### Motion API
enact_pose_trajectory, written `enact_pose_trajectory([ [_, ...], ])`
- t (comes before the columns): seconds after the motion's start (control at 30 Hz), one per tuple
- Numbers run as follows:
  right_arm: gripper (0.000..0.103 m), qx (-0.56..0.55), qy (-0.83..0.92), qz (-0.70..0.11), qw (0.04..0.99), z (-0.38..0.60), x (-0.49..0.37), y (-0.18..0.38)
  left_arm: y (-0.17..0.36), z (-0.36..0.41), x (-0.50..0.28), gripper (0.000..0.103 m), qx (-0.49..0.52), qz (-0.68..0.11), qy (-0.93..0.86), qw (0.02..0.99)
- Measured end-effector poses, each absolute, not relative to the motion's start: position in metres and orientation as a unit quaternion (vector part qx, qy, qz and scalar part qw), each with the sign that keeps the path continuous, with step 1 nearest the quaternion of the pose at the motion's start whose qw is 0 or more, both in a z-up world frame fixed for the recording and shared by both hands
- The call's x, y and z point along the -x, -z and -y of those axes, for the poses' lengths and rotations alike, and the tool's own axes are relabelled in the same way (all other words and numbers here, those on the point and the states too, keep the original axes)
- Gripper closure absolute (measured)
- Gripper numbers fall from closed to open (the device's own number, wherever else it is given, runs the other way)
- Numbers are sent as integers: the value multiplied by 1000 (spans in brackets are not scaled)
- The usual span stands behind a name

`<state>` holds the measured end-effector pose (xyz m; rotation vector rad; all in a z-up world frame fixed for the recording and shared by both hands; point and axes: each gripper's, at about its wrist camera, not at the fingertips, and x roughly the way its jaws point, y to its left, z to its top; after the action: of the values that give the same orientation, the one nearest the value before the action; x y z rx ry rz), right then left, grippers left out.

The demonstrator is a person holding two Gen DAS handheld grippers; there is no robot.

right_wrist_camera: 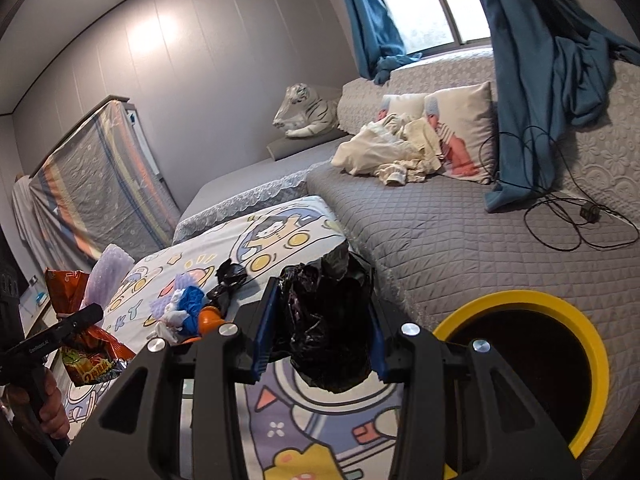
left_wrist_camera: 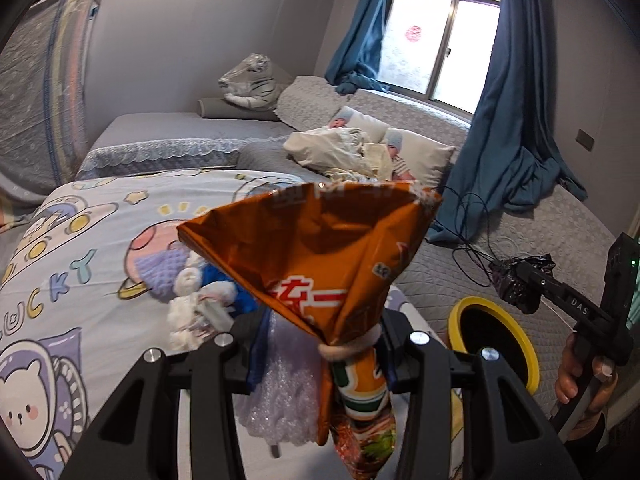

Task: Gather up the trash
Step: 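Carry the chip bag and black bag with both tools over the yellow bin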

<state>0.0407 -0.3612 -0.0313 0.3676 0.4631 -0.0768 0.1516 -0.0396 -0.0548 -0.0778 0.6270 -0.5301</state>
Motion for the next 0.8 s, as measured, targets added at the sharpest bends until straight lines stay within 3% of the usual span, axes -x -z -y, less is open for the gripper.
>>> enact_pose_trajectory([
  [0.8, 66, -199, 177, -159, 951, 436, 26, 27, 45, 210, -158, 62, -13, -289, 399, 870],
])
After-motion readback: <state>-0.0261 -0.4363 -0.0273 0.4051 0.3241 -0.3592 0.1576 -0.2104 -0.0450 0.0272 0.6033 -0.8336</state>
